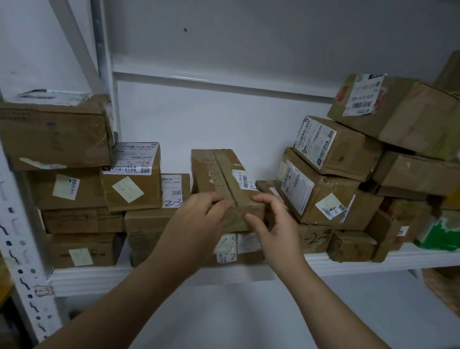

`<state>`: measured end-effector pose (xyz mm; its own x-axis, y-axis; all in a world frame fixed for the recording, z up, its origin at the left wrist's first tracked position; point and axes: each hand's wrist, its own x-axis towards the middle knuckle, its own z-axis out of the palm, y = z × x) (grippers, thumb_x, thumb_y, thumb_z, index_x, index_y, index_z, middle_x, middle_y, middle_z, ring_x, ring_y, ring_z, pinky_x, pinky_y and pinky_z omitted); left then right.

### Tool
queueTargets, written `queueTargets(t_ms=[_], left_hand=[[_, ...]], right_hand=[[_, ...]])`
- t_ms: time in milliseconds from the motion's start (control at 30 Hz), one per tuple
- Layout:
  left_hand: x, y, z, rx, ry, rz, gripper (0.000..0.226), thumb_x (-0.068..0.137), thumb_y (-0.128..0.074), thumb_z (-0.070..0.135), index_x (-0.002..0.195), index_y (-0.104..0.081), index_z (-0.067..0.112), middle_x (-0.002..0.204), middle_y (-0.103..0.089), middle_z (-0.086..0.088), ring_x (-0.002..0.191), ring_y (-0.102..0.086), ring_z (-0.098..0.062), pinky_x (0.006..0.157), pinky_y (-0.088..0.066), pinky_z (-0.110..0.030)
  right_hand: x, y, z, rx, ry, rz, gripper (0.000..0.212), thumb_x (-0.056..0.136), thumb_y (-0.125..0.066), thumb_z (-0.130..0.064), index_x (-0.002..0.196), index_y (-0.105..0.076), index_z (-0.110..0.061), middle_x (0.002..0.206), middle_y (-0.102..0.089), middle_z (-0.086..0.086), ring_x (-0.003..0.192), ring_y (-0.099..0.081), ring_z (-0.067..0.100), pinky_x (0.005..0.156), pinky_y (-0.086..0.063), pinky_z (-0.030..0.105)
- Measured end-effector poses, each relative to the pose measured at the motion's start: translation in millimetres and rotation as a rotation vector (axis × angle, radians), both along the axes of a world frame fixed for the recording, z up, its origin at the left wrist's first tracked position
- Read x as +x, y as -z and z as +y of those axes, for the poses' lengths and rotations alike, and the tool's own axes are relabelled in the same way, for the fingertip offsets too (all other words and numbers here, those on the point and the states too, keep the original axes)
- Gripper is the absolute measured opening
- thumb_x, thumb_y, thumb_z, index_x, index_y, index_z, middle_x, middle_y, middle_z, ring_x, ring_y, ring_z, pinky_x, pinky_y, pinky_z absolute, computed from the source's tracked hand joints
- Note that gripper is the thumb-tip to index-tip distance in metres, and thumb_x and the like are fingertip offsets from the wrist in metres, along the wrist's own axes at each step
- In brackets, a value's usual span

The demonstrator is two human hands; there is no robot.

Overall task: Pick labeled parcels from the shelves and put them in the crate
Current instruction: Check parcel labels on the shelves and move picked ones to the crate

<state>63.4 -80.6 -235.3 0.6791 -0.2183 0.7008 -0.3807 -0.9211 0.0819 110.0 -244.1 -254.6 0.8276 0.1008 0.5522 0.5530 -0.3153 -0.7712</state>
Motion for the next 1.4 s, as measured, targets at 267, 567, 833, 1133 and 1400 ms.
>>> queueTargets(t_ms=[267, 567, 833, 1133, 1400], left_hand=[[-2, -7, 9, 0.033, -0.032, 0.001, 0.03, 0.085, -0.055, 0.026, 0.106, -0.067, 0.01, 0.098, -0.064, -0.005, 0.086, -0.061, -0.024, 0.075, -0.046, -0.035], [8, -47, -17, 0.002, 0.032, -0.033, 0.027, 0.09, -0.059, 0.021, 0.116, -0.064, 0.014, 0.111, -0.062, -0.005, 0.101, -0.057, -0.026, 0.087, -0.043, -0.04], [30, -76, -103, -0.03, 0.206, -0.014, 0.034, 0.095, -0.05, 0.029, 0.127, -0.055, 0.019, 0.124, -0.053, 0.0, 0.115, -0.046, -0.019, 0.096, -0.035, -0.031], [82, -146, -212, -0.184, 0.254, -0.035, 0.065, 0.091, -0.055, 0.034, 0.148, -0.024, 0.023, 0.143, -0.032, -0.008, 0.126, -0.041, -0.027, 0.102, -0.04, -0.042], [111, -167, -253, -0.449, 0.285, 0.203, 0.074, 0.093, -0.051, 0.048, 0.15, -0.005, 0.036, 0.154, -0.029, 0.0, 0.136, -0.037, -0.025, 0.106, -0.037, -0.037]], right_hand=[[-3, 0, 8, -0.19, 0.02, -0.106, 0.032, 0.086, -0.057, -0.041, 0.116, -0.053, -0.032, 0.114, -0.049, -0.019, 0.11, -0.049, 0.012, 0.094, -0.043, 0.051], [-11, -50, -44, -0.229, 0.199, -0.284, 0.021, 0.09, -0.059, -0.012, 0.11, -0.061, -0.015, 0.112, -0.054, -0.01, 0.111, -0.051, 0.013, 0.096, -0.043, 0.037], [-12, -92, -139, -0.274, 0.469, -0.362, 0.024, 0.088, -0.061, -0.012, 0.111, -0.061, -0.014, 0.116, -0.045, -0.009, 0.116, -0.041, 0.009, 0.098, -0.04, 0.035], [16, -155, -230, -0.325, 0.573, -0.239, 0.054, 0.09, -0.059, -0.025, 0.14, -0.038, -0.022, 0.143, -0.034, 0.003, 0.134, -0.033, 0.022, 0.111, -0.031, 0.042], [43, -178, -250, 0.139, 0.154, 0.067, 0.068, 0.095, -0.056, -0.025, 0.151, -0.018, -0.026, 0.143, -0.042, 0.001, 0.133, -0.04, 0.018, 0.106, -0.031, 0.03]])
